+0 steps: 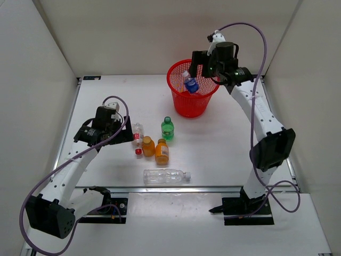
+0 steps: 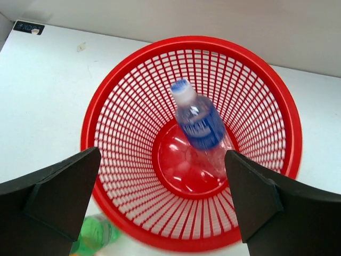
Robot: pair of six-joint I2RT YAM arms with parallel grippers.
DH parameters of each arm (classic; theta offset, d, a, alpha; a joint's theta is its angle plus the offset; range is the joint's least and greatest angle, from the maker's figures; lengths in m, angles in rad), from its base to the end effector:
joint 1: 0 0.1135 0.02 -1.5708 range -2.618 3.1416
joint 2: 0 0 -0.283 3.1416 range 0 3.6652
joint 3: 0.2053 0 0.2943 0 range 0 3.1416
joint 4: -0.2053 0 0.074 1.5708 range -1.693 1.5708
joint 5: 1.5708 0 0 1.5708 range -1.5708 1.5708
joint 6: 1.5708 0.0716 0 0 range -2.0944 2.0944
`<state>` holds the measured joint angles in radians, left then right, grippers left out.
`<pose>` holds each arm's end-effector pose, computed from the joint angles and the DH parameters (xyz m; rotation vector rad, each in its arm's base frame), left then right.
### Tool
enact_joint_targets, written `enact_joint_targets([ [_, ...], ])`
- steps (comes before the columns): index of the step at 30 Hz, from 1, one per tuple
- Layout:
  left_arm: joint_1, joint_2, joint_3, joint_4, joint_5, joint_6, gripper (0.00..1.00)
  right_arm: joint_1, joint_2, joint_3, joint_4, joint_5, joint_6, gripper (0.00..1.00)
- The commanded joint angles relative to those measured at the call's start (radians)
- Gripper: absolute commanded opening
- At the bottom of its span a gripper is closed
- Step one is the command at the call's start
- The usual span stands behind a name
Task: Put the plastic bottles in the bin
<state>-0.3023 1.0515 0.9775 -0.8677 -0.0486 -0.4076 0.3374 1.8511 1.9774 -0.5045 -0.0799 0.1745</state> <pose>0.2463 -0.0732 0.2801 -0.1529 2.5214 -0.2281 0.4809 0.1748 0.4276 -0.2135 1.9590 0.4146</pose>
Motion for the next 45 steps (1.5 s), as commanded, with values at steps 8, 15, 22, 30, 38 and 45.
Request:
enact_joint_targets([
  [8,-0.041,0.088,0.049,0.076,-0.108,-0.112,0.99,-0.009,-0.547,-0.533,-0.066,0.187,0.052,0.99],
  [15,-0.029,0.301,0.035,0.257,-0.142,-0.161,0.99,-0.198,-0.864,-0.848,-0.254,0.204,0.080,0.99],
  [22,-0.028,0.452,0.017,0.397,-0.208,-0.206,0.99,-0.336,-1.027,-0.965,-0.396,0.151,0.092,0.99],
  [30,-0.018,0.583,-0.026,0.524,-0.162,-0.246,0.99,-0.364,-1.086,-1.045,-0.440,0.132,0.138,0.99],
  [38,0.011,0.585,-0.025,0.504,-0.151,-0.254,0.63,-0.393,-1.115,-1.060,-0.407,0.117,0.148,0.99],
  [45,0.071,0.545,0.237,0.348,-0.269,-0.172,0.34,-0.420,-1.090,-1.089,-0.381,0.114,0.119,0.99],
])
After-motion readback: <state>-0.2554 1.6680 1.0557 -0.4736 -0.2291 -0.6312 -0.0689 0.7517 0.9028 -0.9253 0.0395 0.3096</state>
